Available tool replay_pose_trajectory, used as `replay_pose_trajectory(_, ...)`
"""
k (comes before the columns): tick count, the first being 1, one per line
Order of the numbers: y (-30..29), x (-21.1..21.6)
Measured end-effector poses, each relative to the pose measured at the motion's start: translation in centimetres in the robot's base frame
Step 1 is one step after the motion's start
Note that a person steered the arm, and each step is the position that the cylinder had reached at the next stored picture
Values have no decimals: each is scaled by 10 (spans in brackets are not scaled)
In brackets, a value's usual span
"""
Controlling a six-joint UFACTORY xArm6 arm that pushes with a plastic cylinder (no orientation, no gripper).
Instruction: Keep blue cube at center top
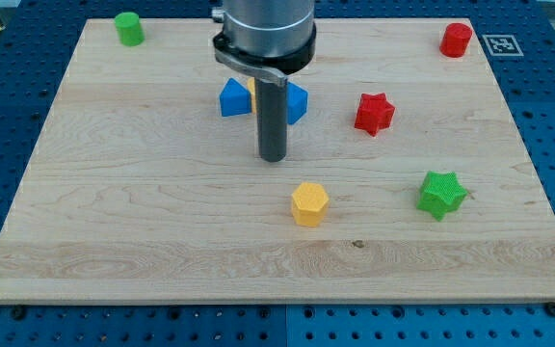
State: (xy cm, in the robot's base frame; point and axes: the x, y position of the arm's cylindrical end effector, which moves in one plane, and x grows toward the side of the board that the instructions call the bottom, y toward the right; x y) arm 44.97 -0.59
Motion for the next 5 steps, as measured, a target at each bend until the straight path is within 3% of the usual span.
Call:
replay_pose_trajectory(2, 8, -39)
replay_pose_trajectory(5, 22, -63)
